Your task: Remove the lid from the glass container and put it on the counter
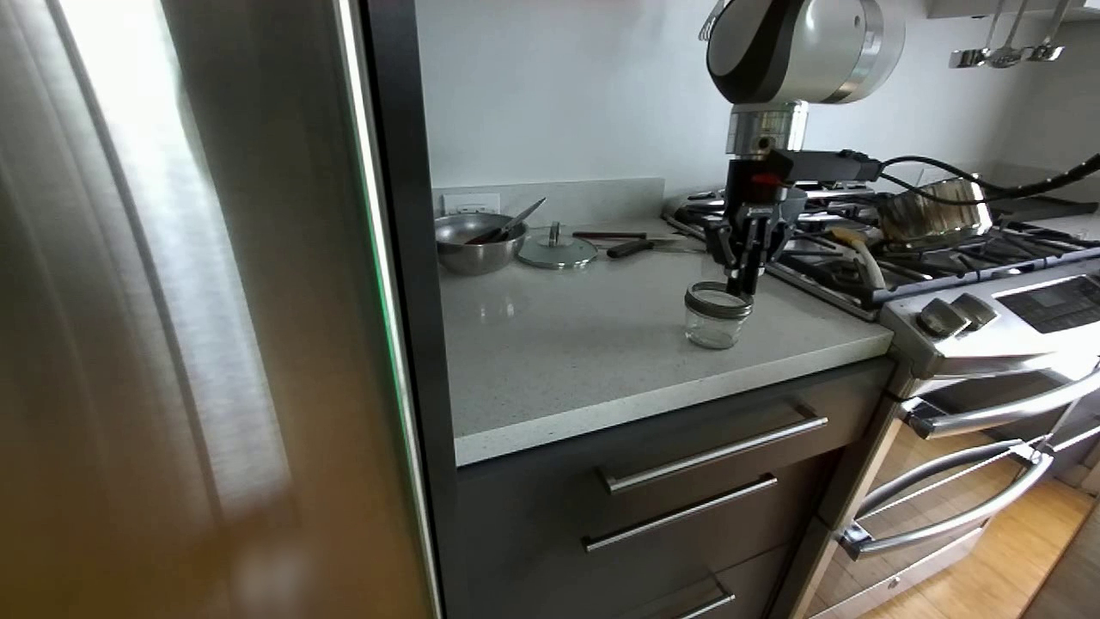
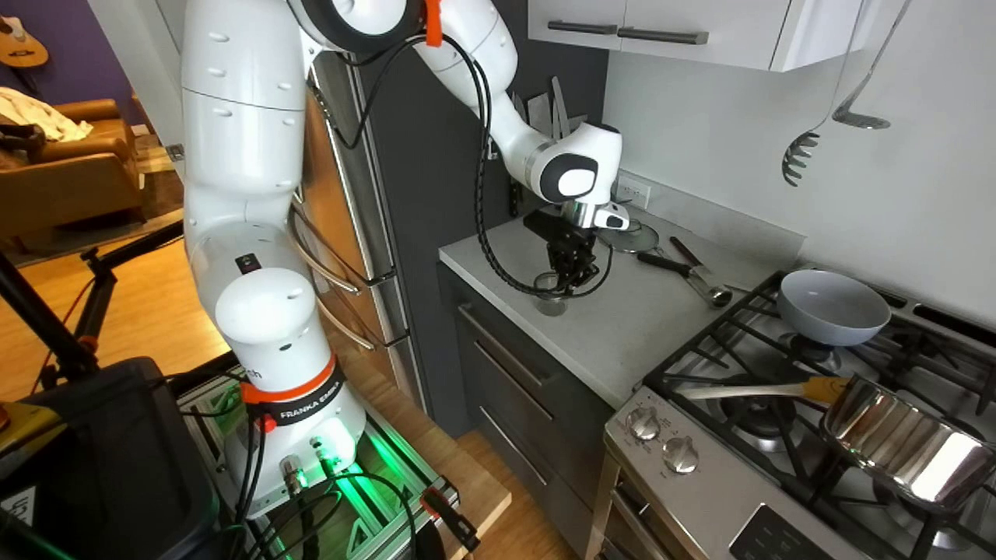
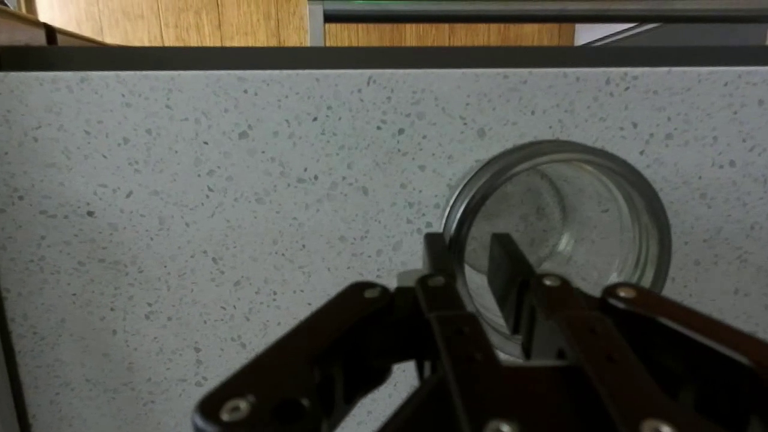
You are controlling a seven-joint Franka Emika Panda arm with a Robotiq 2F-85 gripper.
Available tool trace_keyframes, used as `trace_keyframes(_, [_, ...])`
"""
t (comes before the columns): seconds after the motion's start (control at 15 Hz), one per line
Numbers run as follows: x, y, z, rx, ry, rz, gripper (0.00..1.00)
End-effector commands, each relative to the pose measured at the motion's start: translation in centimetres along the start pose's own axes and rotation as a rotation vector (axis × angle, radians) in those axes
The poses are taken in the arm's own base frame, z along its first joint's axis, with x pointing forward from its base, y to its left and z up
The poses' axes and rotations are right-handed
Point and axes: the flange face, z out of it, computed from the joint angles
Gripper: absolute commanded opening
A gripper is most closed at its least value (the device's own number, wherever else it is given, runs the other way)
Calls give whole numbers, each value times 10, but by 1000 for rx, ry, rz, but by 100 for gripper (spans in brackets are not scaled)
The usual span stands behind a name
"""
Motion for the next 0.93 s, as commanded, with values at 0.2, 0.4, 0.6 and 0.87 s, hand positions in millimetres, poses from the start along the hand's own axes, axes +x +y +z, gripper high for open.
trace_keyframes(0.2, [4, 0, 8, 19, -17, 7, 18])
trace_keyframes(0.4, [4, 1, 6, 20, -12, 7, 15])
trace_keyframes(0.6, [5, 1, 4, 20, -7, 6, 11])
trace_keyframes(0.87, [6, 0, 2, 20, -2, 5, 12])
